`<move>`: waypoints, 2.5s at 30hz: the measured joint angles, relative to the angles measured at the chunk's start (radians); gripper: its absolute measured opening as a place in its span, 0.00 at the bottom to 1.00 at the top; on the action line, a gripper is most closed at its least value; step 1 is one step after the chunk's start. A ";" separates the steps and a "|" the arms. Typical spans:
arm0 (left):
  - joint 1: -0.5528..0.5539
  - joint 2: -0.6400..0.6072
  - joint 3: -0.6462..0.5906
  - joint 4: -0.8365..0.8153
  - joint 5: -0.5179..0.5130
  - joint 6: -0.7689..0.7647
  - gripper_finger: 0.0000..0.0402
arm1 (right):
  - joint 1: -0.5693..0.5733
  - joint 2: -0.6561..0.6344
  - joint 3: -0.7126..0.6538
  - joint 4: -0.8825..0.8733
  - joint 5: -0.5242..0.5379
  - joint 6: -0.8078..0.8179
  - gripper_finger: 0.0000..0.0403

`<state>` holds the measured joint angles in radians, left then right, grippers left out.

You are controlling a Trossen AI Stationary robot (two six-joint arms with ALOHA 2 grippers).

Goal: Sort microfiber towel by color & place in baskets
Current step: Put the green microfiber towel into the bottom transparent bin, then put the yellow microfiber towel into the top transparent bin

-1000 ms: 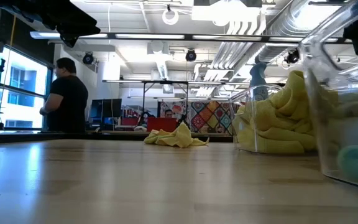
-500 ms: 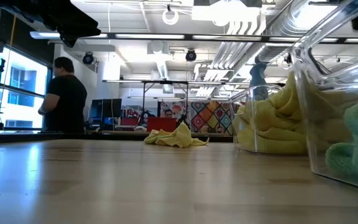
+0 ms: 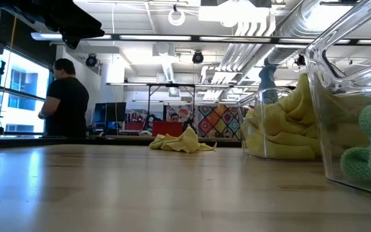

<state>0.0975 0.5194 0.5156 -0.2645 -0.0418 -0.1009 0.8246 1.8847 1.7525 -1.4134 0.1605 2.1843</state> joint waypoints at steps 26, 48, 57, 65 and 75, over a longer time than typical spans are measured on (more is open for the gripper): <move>0.000 0.000 0.000 -0.001 0.000 -0.027 0.28 | 0.041 0.002 -0.413 0.557 -0.136 0.103 0.35; 0.000 0.000 0.000 0.000 0.000 -0.028 0.28 | 0.070 0.004 -0.141 0.198 -0.074 0.085 0.35; 0.000 0.000 0.000 0.001 -0.025 -0.026 0.28 | 0.075 0.002 -0.032 0.032 -0.027 0.009 0.35; 0.000 0.004 0.000 0.002 -0.062 0.028 0.28 | 0.038 0.002 -0.031 0.037 0.072 0.006 0.35; 0.000 0.059 0.000 0.002 -0.094 0.115 0.28 | -0.057 0.002 -0.031 0.011 0.133 -0.085 0.35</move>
<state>0.0971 0.5782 0.5159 -0.2626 -0.1360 0.0136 0.7673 1.8870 1.7210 -1.4023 0.2934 2.0994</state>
